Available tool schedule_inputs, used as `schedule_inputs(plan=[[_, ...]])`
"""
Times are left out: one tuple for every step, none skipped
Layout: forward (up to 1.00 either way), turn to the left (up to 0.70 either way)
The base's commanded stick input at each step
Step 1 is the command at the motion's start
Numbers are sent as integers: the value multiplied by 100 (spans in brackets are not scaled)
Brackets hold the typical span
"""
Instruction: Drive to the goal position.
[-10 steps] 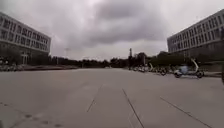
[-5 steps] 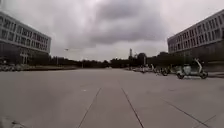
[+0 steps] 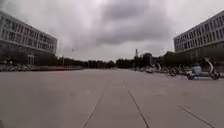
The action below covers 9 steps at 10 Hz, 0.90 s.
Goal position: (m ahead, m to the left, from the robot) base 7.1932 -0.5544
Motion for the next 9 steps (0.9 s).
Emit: schedule_inputs(plan=[[50,0],[50,0],[50,0],[50,0],[50,0],[50,0],[50,0],[50,0],[50,0]])
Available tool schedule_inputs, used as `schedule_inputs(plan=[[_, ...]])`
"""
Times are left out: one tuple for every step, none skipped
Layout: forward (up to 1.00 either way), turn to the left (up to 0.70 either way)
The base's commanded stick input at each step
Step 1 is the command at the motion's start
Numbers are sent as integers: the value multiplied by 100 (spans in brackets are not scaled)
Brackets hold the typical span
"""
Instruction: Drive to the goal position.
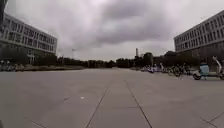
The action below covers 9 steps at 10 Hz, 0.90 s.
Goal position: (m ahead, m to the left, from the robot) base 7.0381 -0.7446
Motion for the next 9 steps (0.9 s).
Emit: schedule_inputs(plan=[[50,0],[50,0],[50,0],[50,0],[50,0],[50,0],[50,0],[50,0],[50,0]])
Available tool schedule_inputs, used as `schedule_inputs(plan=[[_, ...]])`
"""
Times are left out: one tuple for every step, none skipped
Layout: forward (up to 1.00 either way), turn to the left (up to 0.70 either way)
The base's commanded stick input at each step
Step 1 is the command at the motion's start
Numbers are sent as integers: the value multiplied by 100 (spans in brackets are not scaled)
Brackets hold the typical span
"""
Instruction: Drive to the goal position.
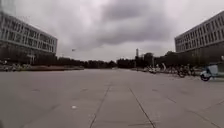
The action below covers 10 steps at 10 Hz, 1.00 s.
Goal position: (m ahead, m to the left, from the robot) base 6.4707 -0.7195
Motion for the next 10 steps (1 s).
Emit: schedule_inputs(plan=[[50,0],[50,0],[50,0],[50,0],[50,0],[50,0],[50,0],[50,0],[50,0],[50,0]])
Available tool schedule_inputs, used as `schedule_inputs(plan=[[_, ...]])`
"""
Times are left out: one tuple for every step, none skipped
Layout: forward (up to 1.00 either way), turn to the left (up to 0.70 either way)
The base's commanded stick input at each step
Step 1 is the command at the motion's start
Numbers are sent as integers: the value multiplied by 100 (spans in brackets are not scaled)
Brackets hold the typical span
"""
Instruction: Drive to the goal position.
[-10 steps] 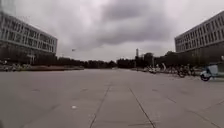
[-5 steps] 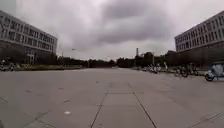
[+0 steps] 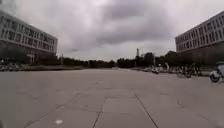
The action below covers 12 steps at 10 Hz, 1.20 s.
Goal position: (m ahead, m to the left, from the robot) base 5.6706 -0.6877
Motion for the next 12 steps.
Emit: schedule_inputs(plan=[[50,0],[50,0],[50,0],[50,0],[50,0],[50,0],[50,0],[50,0],[50,0],[50,0],[50,0],[50,0]])
